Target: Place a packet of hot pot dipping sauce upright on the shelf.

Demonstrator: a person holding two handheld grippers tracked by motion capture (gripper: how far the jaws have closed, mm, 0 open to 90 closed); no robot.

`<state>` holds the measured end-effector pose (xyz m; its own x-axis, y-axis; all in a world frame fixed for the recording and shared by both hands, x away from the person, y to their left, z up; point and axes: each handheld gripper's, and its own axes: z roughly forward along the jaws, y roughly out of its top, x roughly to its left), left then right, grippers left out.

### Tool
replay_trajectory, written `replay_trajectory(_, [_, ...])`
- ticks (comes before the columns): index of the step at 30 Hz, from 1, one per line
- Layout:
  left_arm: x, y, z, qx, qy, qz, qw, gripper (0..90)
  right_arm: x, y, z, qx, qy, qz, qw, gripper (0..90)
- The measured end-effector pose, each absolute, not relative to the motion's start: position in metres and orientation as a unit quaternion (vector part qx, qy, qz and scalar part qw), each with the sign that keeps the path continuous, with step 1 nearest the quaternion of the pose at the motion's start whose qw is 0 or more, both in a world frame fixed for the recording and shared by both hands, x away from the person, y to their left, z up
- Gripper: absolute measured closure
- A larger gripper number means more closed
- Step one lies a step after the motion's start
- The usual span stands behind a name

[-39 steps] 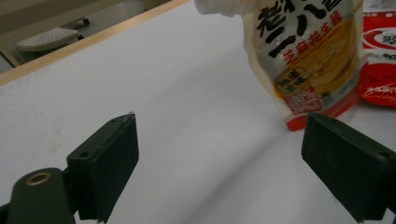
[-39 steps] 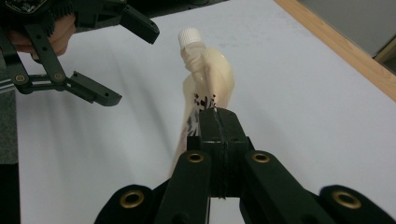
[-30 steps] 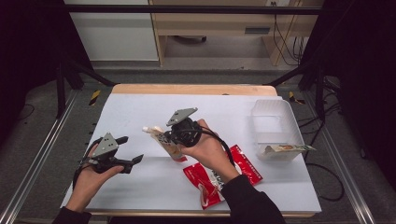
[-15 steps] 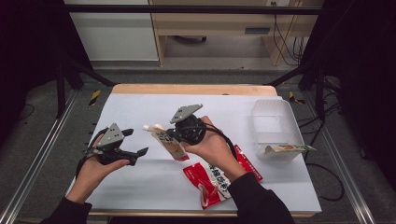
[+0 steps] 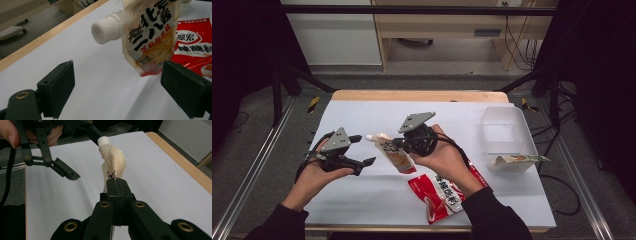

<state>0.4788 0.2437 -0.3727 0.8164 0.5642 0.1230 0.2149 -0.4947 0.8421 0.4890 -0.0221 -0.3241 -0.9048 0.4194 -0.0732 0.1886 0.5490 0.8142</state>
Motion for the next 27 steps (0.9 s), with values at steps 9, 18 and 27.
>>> replay_trajectory(9, [0.488,0.232,-0.362,0.85,0.205,0.182,0.451,21.7,0.486,-0.025,-0.324,0.169,0.87,0.445,0.126,90.0])
replay_trajectory(18, [0.497,0.225,-0.36,0.856,0.19,0.172,0.448,40.1,0.483,-0.024,-0.329,0.166,0.872,0.445,0.121,90.0])
replay_trajectory(27, [0.502,0.23,-0.364,0.855,0.204,0.135,0.458,57.4,0.483,-0.023,-0.337,0.174,0.871,0.443,0.122,90.0])
